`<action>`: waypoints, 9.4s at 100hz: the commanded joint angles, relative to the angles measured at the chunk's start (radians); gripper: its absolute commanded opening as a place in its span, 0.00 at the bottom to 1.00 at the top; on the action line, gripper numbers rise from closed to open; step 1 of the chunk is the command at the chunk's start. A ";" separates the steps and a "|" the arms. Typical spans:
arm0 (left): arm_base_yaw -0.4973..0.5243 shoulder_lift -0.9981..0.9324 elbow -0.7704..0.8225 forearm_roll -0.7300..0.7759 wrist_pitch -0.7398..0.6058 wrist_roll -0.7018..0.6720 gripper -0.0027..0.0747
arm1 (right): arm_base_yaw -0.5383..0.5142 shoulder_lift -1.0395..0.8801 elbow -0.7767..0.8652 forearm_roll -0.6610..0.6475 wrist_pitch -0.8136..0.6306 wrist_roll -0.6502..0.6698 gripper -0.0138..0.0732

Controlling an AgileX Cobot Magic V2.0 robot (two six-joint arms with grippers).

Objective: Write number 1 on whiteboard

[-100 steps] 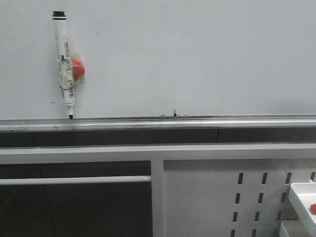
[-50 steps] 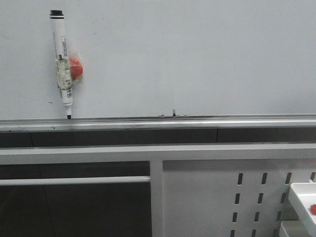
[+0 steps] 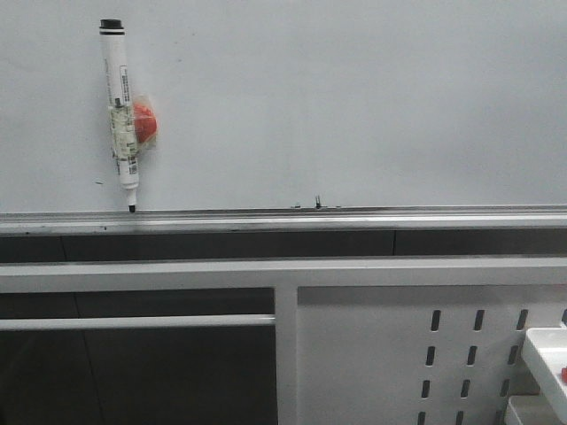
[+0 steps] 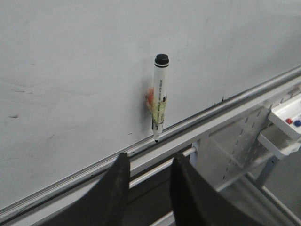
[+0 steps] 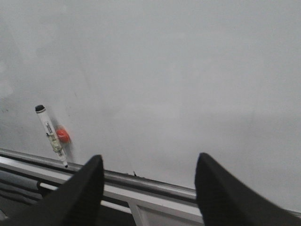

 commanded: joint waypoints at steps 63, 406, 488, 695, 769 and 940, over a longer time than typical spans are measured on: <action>-0.471 0.228 -0.075 1.301 0.102 -0.750 0.16 | -0.005 0.093 -0.043 -0.107 0.003 -0.002 0.67; -0.677 0.842 0.053 0.188 -1.321 -0.674 0.27 | -0.005 0.093 -0.043 -0.118 0.035 -0.002 0.67; -0.889 0.613 -0.145 0.955 -0.735 -0.666 0.01 | 0.188 0.172 -0.178 0.227 0.144 -0.553 0.67; -1.014 0.603 -0.245 1.243 -0.465 -0.675 0.02 | 0.495 0.627 -0.356 0.201 0.000 -0.592 0.08; -0.968 -0.087 -0.130 0.848 -0.484 -0.693 0.27 | 0.443 0.373 -0.129 -0.125 -0.204 -0.592 0.10; -0.484 -0.353 0.065 0.731 -0.535 -0.881 0.01 | 0.156 0.682 -0.083 -0.046 -0.779 -0.736 0.08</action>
